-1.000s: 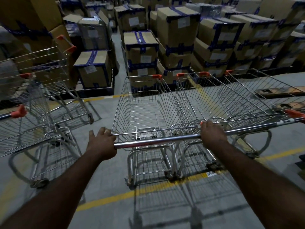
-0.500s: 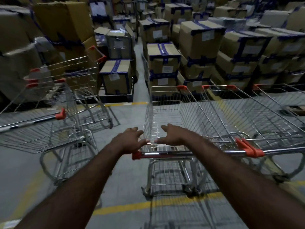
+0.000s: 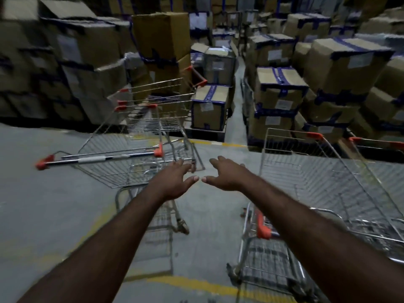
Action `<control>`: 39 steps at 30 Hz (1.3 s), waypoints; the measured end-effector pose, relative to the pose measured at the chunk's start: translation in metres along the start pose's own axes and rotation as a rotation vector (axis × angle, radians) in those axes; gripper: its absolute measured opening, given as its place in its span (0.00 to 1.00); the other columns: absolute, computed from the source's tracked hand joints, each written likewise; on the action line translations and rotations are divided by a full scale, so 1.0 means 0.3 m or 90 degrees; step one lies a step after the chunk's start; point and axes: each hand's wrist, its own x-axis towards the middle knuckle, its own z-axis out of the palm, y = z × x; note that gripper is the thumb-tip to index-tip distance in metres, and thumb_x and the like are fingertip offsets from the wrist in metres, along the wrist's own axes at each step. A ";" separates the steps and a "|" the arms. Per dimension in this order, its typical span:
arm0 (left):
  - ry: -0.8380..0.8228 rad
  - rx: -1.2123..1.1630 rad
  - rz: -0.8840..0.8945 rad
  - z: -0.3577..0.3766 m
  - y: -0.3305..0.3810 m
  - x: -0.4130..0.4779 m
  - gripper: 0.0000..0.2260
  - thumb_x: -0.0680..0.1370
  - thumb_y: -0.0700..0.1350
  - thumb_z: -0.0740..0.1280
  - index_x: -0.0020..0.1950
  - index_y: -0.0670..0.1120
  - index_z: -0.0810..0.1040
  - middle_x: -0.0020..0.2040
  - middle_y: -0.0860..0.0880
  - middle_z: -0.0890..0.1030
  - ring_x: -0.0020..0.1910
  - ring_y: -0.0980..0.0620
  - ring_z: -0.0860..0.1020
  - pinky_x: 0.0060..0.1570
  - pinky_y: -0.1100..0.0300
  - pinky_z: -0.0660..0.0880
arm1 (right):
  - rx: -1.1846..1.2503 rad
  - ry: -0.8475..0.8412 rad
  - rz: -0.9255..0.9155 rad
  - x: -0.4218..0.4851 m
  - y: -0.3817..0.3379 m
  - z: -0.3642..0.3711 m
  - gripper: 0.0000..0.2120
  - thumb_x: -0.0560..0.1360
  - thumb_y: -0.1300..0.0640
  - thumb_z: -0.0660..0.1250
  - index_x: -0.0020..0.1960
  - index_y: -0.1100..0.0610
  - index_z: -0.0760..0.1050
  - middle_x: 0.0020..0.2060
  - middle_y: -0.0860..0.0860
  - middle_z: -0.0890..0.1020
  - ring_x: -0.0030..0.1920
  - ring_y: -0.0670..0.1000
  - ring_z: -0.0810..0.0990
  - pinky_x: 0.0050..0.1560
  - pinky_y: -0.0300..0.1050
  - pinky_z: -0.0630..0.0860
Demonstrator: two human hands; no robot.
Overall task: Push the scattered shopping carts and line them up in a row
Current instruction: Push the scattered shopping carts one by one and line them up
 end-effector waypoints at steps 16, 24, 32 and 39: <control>0.060 0.076 -0.285 -0.247 -0.828 -0.146 0.31 0.78 0.61 0.67 0.77 0.51 0.66 0.77 0.46 0.66 0.75 0.45 0.63 0.67 0.44 0.70 | -0.019 -0.016 -0.221 0.620 -0.683 0.088 0.41 0.75 0.32 0.66 0.80 0.51 0.59 0.78 0.56 0.64 0.76 0.60 0.65 0.72 0.63 0.66; -0.039 0.149 -0.338 -0.255 -1.201 -0.007 0.35 0.71 0.61 0.73 0.74 0.52 0.67 0.74 0.47 0.68 0.72 0.45 0.66 0.68 0.44 0.69 | -0.058 -0.166 -0.210 0.995 -0.847 0.188 0.54 0.69 0.30 0.72 0.83 0.49 0.48 0.82 0.58 0.52 0.80 0.63 0.52 0.75 0.70 0.56; -0.155 0.199 -0.302 -0.195 -1.376 0.128 0.36 0.72 0.60 0.71 0.78 0.53 0.63 0.78 0.48 0.63 0.75 0.45 0.64 0.72 0.42 0.62 | -0.013 -0.234 -0.121 1.100 -0.819 0.285 0.61 0.60 0.22 0.71 0.83 0.47 0.50 0.81 0.57 0.57 0.79 0.61 0.58 0.77 0.62 0.59; -0.260 0.148 -0.169 -0.228 -1.506 0.148 0.44 0.72 0.61 0.72 0.82 0.56 0.53 0.83 0.47 0.53 0.80 0.46 0.57 0.74 0.48 0.59 | -0.048 -0.195 -0.055 1.011 -0.863 0.317 0.54 0.66 0.32 0.72 0.83 0.43 0.46 0.82 0.55 0.53 0.81 0.59 0.52 0.76 0.68 0.52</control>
